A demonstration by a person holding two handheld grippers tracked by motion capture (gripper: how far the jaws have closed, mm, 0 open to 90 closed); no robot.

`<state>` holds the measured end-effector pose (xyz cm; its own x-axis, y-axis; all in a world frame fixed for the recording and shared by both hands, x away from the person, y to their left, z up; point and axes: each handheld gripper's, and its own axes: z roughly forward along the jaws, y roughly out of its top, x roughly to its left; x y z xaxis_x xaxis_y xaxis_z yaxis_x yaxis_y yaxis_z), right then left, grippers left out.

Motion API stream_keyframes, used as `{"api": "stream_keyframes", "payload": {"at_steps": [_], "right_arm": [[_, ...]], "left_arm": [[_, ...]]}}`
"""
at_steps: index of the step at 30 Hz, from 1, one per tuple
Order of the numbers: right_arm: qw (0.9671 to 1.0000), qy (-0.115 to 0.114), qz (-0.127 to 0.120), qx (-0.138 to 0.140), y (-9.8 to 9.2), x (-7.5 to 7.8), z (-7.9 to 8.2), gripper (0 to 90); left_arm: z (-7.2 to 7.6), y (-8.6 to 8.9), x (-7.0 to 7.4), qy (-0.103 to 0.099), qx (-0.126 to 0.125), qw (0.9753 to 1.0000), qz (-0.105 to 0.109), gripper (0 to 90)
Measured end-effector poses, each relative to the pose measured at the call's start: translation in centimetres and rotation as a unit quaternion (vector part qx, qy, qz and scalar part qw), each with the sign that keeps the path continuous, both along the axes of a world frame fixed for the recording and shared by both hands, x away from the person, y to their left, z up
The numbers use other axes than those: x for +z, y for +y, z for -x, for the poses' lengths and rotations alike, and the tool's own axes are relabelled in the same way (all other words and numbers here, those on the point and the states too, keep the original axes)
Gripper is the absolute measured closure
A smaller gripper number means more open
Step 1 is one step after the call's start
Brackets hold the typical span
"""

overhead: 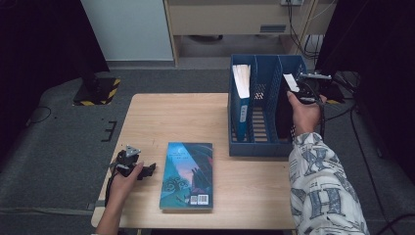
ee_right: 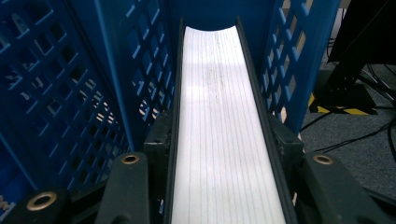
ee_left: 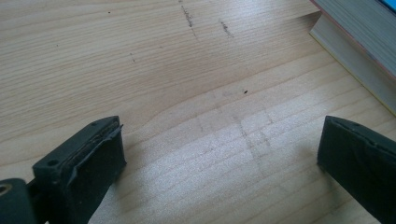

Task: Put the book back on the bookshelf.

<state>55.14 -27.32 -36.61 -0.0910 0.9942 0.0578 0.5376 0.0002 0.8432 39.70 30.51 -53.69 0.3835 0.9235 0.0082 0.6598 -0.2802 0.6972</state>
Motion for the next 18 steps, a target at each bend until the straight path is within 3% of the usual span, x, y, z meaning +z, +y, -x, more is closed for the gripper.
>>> {"api": "stream_keyframes", "payload": {"at_steps": [18], "right_arm": [[1.0000,0.003,-0.007,-0.003,0.10,-0.75,-0.95,53.3]], "left_arm": [[0.00,0.00,0.00,0.000,0.000,1.0000,0.000,0.0]]}}
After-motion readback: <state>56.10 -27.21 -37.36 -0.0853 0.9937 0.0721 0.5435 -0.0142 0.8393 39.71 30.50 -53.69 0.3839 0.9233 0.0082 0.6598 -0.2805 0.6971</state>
